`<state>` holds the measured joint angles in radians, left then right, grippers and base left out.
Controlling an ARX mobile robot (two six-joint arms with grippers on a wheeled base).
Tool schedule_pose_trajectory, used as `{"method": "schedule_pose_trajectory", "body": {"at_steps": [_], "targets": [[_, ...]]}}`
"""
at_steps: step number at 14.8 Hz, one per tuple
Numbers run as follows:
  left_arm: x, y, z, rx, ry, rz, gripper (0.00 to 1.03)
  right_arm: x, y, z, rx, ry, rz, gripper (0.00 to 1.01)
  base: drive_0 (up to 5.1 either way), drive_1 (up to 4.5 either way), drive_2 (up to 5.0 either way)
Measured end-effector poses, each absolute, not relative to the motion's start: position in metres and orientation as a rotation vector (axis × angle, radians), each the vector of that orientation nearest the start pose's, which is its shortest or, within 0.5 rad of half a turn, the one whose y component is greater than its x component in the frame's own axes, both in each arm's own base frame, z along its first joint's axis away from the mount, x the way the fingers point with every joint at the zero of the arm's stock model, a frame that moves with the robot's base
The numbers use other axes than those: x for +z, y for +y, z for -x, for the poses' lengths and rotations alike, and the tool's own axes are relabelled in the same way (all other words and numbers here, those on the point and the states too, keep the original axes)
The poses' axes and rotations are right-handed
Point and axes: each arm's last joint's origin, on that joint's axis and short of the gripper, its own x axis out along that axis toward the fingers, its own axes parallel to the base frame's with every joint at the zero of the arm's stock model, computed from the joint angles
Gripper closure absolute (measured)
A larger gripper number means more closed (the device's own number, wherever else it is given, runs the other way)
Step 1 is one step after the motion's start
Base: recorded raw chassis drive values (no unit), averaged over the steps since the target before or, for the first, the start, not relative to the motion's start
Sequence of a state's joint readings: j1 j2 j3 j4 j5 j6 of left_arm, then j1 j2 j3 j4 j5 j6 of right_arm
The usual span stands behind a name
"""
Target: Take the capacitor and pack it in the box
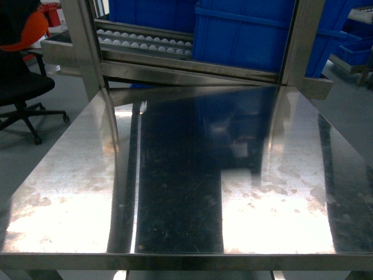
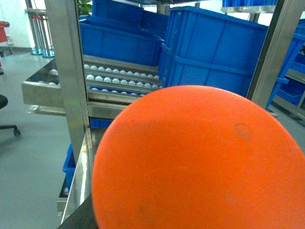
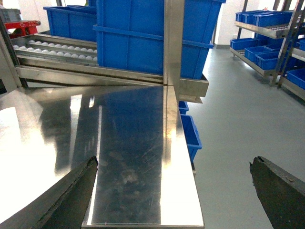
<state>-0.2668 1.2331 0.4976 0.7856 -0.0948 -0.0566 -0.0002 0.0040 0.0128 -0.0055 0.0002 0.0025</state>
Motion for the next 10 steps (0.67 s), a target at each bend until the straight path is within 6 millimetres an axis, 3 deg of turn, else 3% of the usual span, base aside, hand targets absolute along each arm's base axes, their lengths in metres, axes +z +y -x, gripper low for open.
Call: {"method": "schedule_pose_trajectory", "body": {"at_steps": [1, 4, 10], "targets": [[0.235, -0.068, -0.224, -0.174, -0.041, 0.066, 0.58, 0.167, 0.000, -0.097, 0.000, -0.003, -0.002, 0.03, 0.0, 0.00, 0.0], [0.232, -0.079, -0.203, -0.203, -0.029, 0.063, 0.58, 0.167, 0.000, -0.097, -0.001, -0.003, -0.002, 0.03, 0.0, 0.00, 0.0], [0.232, -0.078, -0.203, -0.187, -0.029, 0.062, 0.58, 0.167, 0.000, -0.097, 0.000, -0.003, -0.002, 0.03, 0.0, 0.00, 0.0]]}}
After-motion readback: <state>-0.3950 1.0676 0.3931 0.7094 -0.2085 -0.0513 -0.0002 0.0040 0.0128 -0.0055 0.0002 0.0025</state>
